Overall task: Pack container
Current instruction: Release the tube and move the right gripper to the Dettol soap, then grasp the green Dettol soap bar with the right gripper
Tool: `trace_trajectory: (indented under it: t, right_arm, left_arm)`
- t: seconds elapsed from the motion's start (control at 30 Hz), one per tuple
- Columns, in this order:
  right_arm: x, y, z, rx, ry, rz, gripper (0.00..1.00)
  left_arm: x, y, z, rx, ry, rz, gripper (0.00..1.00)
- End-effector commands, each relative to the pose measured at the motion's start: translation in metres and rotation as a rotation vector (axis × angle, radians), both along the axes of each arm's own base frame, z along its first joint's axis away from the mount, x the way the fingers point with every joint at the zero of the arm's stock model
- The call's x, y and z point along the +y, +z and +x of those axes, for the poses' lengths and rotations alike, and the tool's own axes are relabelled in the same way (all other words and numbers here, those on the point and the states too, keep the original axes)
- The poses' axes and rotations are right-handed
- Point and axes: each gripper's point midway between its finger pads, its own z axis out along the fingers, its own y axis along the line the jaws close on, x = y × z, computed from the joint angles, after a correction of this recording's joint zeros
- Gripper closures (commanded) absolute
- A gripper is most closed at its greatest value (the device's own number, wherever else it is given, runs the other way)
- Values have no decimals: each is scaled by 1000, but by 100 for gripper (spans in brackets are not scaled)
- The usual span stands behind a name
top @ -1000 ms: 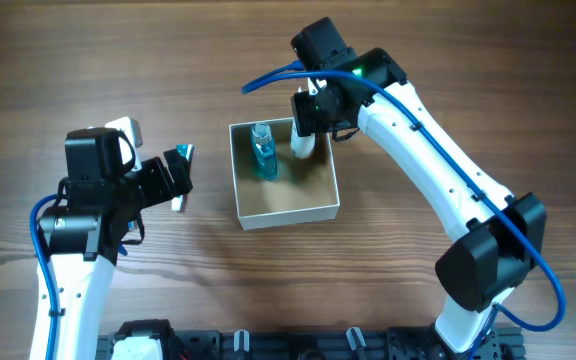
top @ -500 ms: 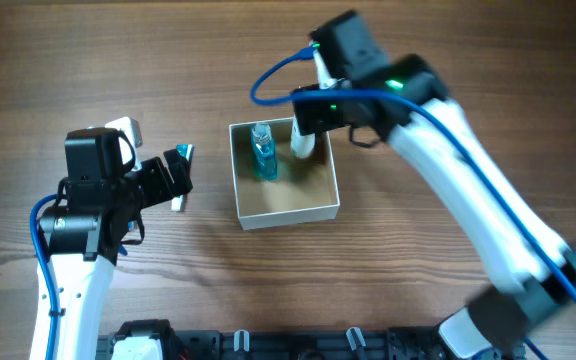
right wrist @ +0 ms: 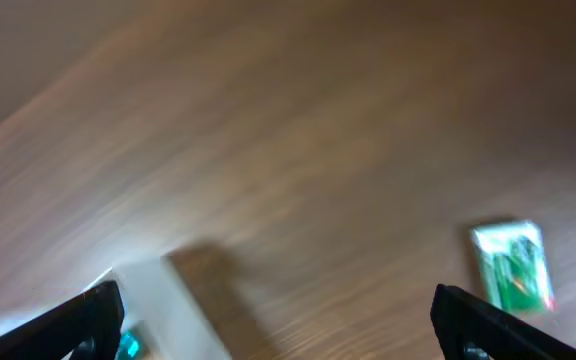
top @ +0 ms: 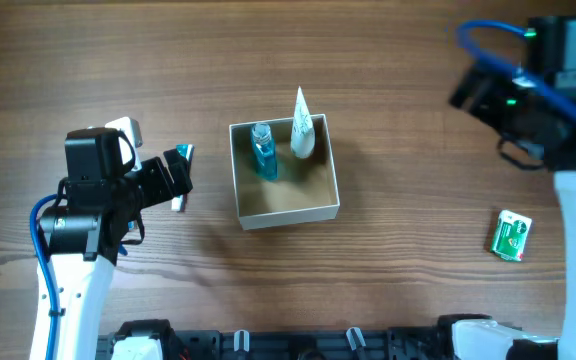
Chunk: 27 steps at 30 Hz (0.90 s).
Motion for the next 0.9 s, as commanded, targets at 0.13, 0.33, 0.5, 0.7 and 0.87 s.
trace_trajectory:
  t: [0.13, 0.33, 0.5, 0.7, 0.87]
  right_arm:
    - [-75, -92, -35, 216, -235, 93, 0]
    - [-108, -155, -71, 338, -297, 92, 0]
    - [-115, -204, -92, 401, -248, 84, 0]
    - [-112, -245, -106, 429, -185, 55, 0]
    - [-117, -263, -117, 439, -190, 44, 1]
  left_arm:
    - [-8, 7, 3, -18, -23, -33, 0]
    - [-8, 7, 3, -18, -23, -33, 0]
    - [-8, 7, 3, -18, -23, -33, 0]
    - [-8, 7, 3, -18, -23, -33, 0]
    - [-8, 7, 3, -18, -23, -33, 0]
